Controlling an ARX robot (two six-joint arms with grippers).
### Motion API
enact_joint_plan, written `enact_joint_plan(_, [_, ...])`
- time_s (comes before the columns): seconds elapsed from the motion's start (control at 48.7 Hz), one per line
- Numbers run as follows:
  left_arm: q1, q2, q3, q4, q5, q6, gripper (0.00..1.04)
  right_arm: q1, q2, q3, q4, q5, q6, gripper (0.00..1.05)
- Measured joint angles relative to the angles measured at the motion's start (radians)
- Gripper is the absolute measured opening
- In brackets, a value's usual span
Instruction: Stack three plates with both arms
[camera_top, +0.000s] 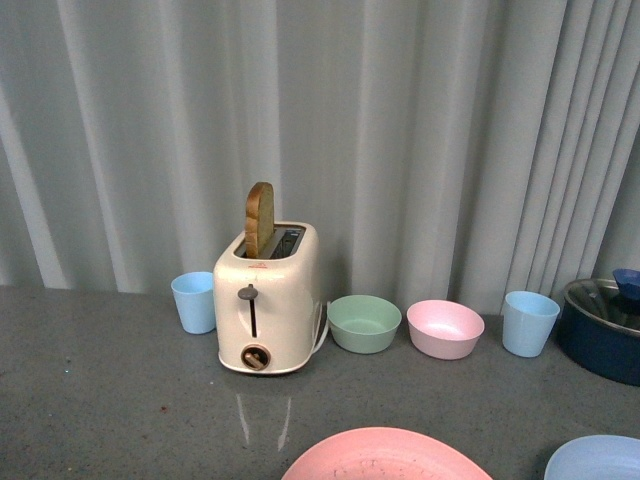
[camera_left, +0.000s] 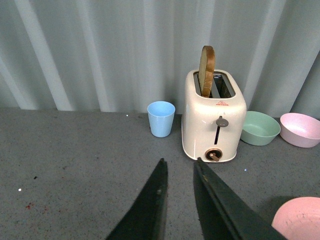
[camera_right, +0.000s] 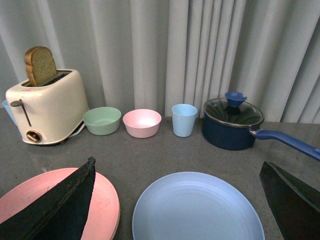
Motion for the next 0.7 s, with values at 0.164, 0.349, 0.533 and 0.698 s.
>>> enact_joint_plan(0.164, [0.038, -0.100, -0.088, 0.005, 0.036, -0.010, 0.04, 0.000, 0.000, 0.000, 0.000, 0.000, 0.000, 0.97])
enact_joint_plan(0.349, [0.068, -0.179, -0.148, -0.014, 0.068, -0.010, 0.04, 0.000, 0.000, 0.000, 0.000, 0.000, 0.000, 0.97])
enact_joint_plan(0.533, [0.145, -0.285, -0.203, -0.065, 0.140, -0.012, 0.04, 0.000, 0.000, 0.000, 0.000, 0.000, 0.000, 0.97])
enact_joint_plan(0.698, [0.148, -0.379, -0.238, -0.123, 0.144, -0.013, 0.04, 0.000, 0.000, 0.000, 0.000, 0.000, 0.000, 0.97])
